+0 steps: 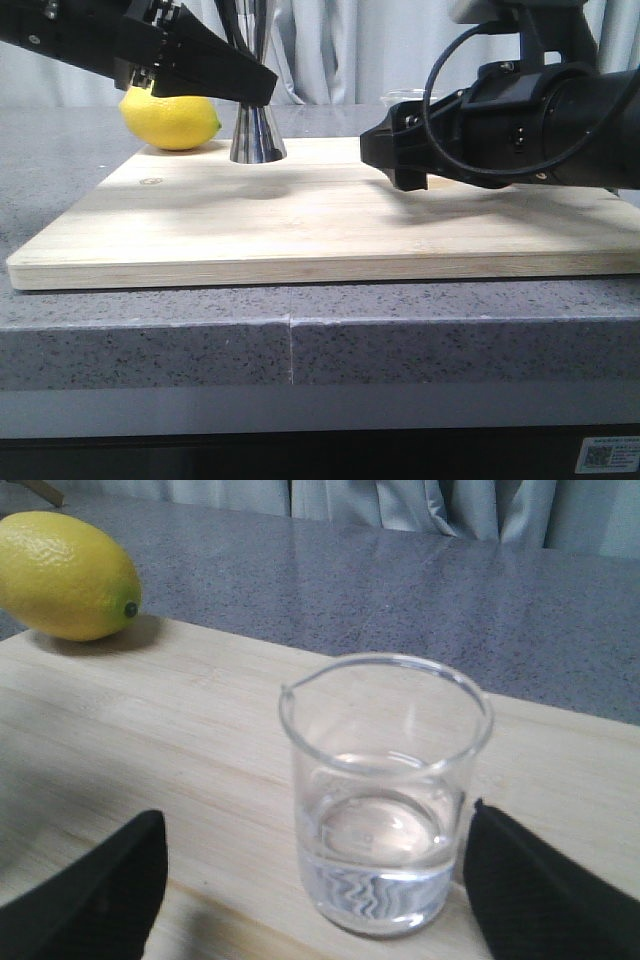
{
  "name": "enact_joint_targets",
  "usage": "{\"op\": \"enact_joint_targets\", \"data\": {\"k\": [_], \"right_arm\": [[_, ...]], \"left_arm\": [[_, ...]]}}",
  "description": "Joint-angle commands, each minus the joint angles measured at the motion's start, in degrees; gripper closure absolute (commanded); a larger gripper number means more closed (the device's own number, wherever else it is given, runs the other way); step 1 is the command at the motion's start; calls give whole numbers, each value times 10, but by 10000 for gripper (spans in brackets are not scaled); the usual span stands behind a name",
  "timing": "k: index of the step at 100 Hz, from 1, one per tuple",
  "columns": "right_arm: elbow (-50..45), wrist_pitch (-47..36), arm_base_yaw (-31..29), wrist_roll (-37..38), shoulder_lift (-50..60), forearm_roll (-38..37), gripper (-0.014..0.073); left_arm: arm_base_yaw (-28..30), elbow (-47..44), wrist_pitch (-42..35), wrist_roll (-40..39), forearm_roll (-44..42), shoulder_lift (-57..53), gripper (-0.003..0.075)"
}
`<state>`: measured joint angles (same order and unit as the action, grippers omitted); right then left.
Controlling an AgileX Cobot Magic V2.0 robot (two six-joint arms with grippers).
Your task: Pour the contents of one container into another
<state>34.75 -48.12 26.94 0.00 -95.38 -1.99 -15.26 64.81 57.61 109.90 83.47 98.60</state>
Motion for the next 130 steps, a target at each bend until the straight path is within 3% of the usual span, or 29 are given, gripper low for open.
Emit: {"op": "enact_joint_targets", "data": {"k": [1, 130], "right_arm": [[13, -48, 0, -4, 18, -4, 41], [34, -108, -24, -4, -35, 14, 42]], "left_arm": [[-4, 18, 26, -3, 39, -30, 689], [-4, 18, 26, -3, 39, -30, 689]]}}
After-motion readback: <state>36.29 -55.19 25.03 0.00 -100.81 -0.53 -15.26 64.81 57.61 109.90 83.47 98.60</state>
